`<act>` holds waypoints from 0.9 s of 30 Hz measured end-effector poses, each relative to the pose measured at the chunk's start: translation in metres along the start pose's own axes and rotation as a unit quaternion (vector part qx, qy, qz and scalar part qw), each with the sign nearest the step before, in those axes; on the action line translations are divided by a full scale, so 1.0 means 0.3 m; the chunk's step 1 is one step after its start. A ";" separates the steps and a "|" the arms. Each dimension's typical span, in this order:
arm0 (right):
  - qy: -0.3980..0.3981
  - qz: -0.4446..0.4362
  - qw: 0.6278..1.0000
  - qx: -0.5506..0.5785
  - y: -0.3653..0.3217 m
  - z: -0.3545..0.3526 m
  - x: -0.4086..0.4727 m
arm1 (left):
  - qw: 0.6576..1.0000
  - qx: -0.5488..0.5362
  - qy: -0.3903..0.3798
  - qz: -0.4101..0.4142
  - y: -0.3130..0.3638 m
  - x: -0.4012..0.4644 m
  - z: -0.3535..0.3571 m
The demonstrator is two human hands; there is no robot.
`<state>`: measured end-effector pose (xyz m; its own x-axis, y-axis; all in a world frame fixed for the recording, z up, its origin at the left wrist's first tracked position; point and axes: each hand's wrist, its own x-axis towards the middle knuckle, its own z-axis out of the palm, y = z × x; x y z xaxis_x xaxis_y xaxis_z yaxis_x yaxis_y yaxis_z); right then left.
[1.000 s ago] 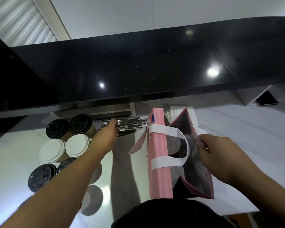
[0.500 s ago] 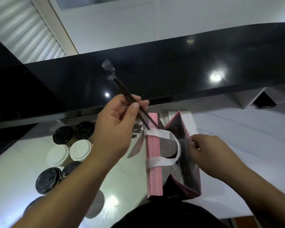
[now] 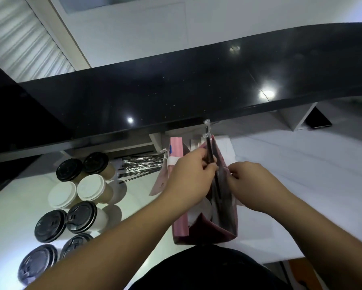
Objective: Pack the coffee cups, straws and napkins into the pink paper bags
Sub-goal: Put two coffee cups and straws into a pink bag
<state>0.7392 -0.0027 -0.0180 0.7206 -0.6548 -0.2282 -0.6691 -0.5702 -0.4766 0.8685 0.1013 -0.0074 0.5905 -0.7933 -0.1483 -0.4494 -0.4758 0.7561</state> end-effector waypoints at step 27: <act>0.059 -0.139 0.982 -0.114 -0.134 -0.018 0.201 | 0.985 0.122 -0.053 -0.106 -0.171 -0.339 -0.138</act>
<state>0.8086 -0.0218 -0.0080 0.8641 -0.5032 -0.0096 -0.4824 -0.8225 -0.3012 0.8592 0.2222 -0.0048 0.6212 -0.6951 -0.3619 -0.4783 -0.7021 0.5276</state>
